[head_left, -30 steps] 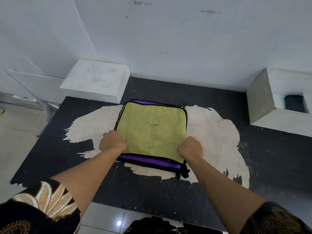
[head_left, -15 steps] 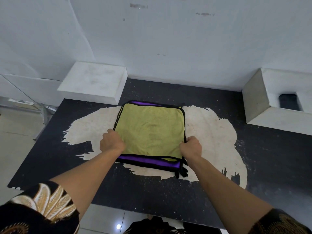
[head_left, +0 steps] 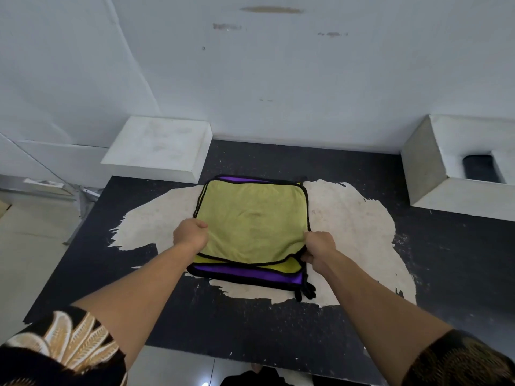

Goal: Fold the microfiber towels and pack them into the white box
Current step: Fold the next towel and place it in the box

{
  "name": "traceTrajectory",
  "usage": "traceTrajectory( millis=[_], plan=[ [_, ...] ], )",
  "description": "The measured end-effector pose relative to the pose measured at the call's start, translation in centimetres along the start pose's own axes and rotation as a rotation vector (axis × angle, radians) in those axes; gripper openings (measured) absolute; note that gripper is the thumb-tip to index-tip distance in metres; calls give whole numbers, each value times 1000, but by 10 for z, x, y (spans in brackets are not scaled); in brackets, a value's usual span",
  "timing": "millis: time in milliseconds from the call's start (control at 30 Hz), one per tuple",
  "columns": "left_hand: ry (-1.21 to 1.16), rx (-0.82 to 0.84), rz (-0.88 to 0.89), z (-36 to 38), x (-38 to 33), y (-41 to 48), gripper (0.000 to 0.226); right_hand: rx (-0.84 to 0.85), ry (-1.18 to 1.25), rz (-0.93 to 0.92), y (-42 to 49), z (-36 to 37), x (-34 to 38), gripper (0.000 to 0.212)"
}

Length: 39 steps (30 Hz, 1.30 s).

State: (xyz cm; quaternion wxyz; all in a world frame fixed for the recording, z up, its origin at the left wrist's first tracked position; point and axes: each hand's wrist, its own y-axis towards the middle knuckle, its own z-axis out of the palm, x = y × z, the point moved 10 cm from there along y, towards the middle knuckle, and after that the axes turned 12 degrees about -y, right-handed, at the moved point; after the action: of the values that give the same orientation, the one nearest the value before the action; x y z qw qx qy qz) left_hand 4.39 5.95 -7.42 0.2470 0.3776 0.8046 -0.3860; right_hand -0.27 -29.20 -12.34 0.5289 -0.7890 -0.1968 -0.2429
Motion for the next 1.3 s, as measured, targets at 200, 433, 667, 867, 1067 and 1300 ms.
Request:
traceTrajectory(
  millis=[200, 433, 667, 867, 1067, 1300],
  plan=[
    [-392, -48, -224, -3, 7, 11, 40, 22, 83, 34, -1, 3, 16, 13],
    [-379, -31, -273, -5, -8, 27, 51, 48, 121, 72, 0, 1, 43, 25],
    [-351, 78, -298, 14, -15, 29, 30, 92, 151, 169, 10, 6, 36, 38],
    [-381, 134, -273, 16, -31, 32, 20, 51, 70, 203, 17, 1, 41, 21],
    [-349, -10, 72, -10, -81, 46, 23, -37, 150, 96, 18, -26, 73, 5],
    [-484, 315, 85, 39, -146, 23, 27, -85, 243, -33, 2, -86, 118, 10]
  ],
)
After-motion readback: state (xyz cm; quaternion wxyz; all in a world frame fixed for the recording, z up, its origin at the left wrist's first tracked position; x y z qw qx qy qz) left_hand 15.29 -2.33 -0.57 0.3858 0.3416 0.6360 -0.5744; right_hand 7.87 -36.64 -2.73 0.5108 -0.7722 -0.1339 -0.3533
